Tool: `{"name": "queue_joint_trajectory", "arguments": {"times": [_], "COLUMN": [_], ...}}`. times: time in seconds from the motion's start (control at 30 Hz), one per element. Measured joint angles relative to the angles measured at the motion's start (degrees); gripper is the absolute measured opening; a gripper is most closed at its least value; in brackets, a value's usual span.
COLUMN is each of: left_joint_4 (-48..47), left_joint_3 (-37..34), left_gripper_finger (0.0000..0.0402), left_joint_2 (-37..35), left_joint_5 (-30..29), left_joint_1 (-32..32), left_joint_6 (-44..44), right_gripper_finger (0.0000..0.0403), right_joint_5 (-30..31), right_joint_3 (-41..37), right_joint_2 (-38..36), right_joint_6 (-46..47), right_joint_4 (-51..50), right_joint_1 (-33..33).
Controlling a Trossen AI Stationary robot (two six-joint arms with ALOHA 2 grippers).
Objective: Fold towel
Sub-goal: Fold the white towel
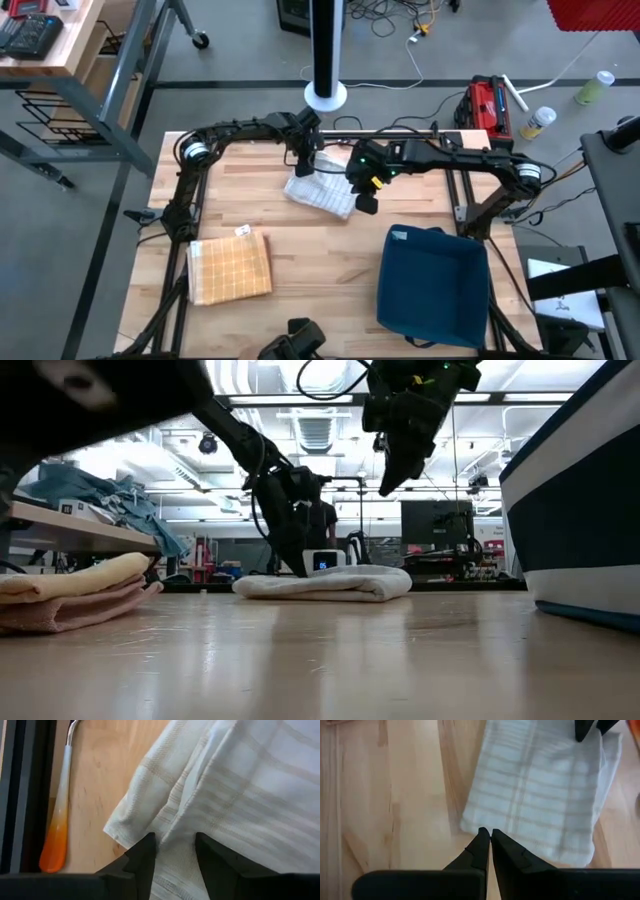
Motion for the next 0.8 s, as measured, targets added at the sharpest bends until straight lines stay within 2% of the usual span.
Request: {"name": "queue_joint_trajectory", "arguments": {"times": [0.1, 0.23, 0.27, 0.4, 0.57, 0.8], "left_joint_4": [-0.39, -0.08, -0.04, -0.03, -0.1, -0.27], "left_joint_3": [-0.13, 0.08, 0.17, 0.47, 1.71, 6.15], "left_gripper_finger": [0.01, 0.002, 0.0011, 0.0008, 0.0003, 0.0001], "left_joint_2": [-0.99, -1.93, -2.05, -2.55, -2.57, -2.77], "left_joint_5": [0.07, -0.53, -0.63, -2.12, -7.16, -7.58], "left_joint_1": [-0.33, -0.73, -0.8, -1.39, -1.9, -1.85], "left_joint_6": [1.81, 2.55, 2.56, 3.08, 3.66, 4.19], "right_gripper_finger": [0.0014, 0.0014, 0.0014, 0.0014, 0.0014, 0.0014], "right_joint_5": [-0.01, -0.01, -0.01, -0.01, -0.01, -0.03], "right_joint_3": [-0.46, -2.65, -3.43, -5.47, -8.59, -11.67], "right_joint_2": [0.11, 0.11, 0.13, 0.15, 0.33, 0.33], "right_joint_6": [-0.49, -0.61, -0.53, -0.01, 1.46, 2.45], "right_joint_4": [1.2, 3.45, 4.17, 5.75, 9.81, 12.87], "right_joint_1": [0.11, 0.11, 0.11, 0.11, 0.11, 0.11]}}
